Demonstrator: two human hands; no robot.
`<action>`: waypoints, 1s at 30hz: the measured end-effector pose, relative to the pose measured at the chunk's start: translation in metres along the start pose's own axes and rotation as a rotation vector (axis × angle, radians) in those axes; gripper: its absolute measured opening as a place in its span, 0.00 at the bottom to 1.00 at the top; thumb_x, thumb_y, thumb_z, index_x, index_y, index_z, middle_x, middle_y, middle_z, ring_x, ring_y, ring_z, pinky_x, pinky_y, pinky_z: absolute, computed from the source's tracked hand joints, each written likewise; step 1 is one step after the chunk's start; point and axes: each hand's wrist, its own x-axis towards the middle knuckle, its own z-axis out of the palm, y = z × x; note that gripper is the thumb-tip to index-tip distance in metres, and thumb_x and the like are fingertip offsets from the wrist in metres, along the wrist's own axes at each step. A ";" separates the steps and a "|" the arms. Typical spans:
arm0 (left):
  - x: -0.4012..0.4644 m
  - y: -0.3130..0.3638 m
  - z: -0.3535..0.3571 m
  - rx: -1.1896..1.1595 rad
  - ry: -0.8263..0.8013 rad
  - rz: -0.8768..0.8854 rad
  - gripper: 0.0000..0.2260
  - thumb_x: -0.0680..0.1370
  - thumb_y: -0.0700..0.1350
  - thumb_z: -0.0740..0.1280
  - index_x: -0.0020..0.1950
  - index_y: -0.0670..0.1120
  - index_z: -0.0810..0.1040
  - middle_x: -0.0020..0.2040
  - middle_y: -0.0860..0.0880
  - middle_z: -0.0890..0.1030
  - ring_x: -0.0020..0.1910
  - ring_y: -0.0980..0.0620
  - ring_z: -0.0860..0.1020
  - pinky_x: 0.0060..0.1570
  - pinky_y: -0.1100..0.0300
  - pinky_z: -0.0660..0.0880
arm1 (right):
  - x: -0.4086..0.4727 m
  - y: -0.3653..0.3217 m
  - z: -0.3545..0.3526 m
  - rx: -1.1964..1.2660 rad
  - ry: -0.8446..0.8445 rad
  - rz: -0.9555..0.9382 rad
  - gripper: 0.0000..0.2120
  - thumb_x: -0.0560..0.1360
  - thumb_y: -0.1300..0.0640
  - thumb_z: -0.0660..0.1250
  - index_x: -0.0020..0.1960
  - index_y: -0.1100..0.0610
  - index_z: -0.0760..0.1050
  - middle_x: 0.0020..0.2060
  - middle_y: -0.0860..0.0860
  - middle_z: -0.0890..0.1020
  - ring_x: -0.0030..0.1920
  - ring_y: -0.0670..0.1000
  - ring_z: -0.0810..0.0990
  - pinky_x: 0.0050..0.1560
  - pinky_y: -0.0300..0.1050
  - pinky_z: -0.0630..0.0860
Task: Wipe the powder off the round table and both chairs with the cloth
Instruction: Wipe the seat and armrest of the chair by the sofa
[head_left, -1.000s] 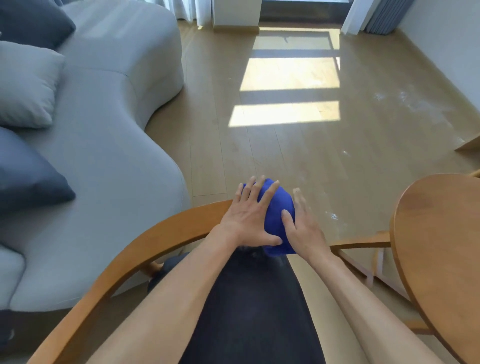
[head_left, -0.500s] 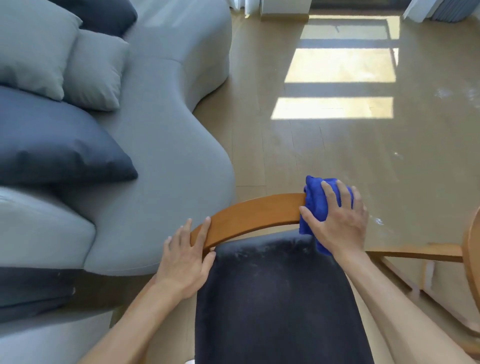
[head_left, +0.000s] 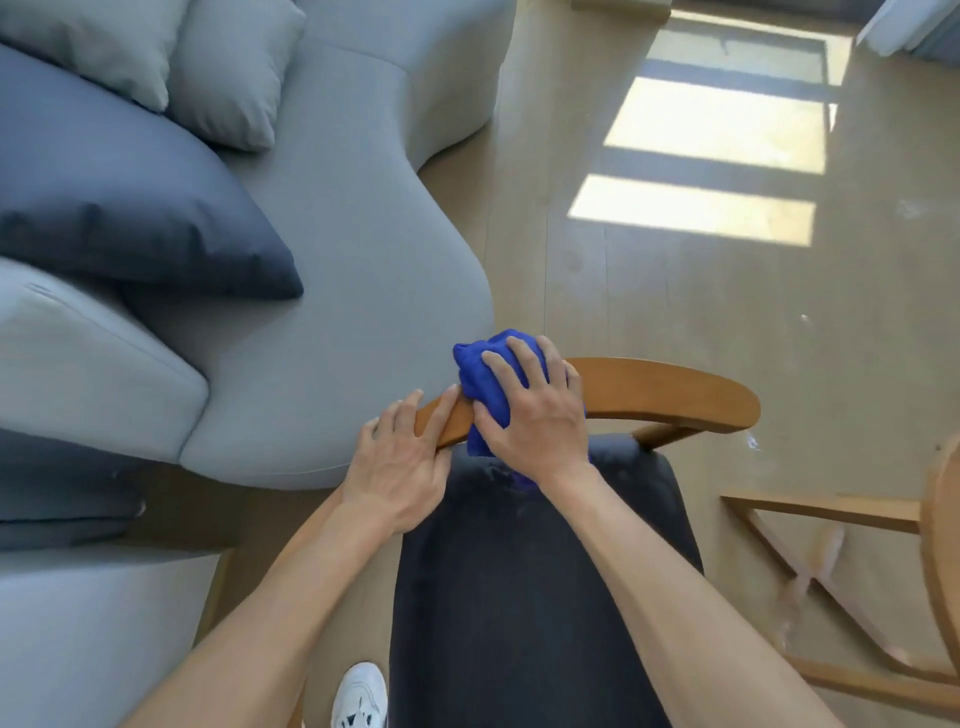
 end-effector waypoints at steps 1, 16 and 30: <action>-0.001 -0.002 -0.001 -0.004 -0.005 -0.005 0.29 0.76 0.59 0.43 0.78 0.56 0.46 0.73 0.44 0.63 0.69 0.43 0.65 0.66 0.48 0.64 | 0.001 0.009 -0.001 0.005 -0.004 -0.049 0.23 0.72 0.44 0.63 0.63 0.53 0.76 0.65 0.55 0.76 0.67 0.61 0.71 0.62 0.58 0.70; 0.000 0.002 -0.002 0.030 0.032 0.009 0.30 0.76 0.57 0.48 0.77 0.51 0.50 0.66 0.39 0.71 0.59 0.40 0.73 0.53 0.45 0.73 | 0.000 0.175 -0.057 -0.056 -0.227 0.622 0.30 0.71 0.33 0.51 0.57 0.53 0.76 0.52 0.57 0.79 0.53 0.62 0.75 0.56 0.55 0.69; -0.003 -0.003 -0.013 -0.153 -0.030 0.022 0.32 0.75 0.52 0.60 0.74 0.50 0.50 0.72 0.39 0.64 0.65 0.41 0.68 0.55 0.46 0.70 | 0.063 -0.036 -0.003 -0.027 -0.382 0.051 0.25 0.73 0.37 0.48 0.46 0.49 0.80 0.44 0.46 0.81 0.47 0.51 0.76 0.50 0.47 0.68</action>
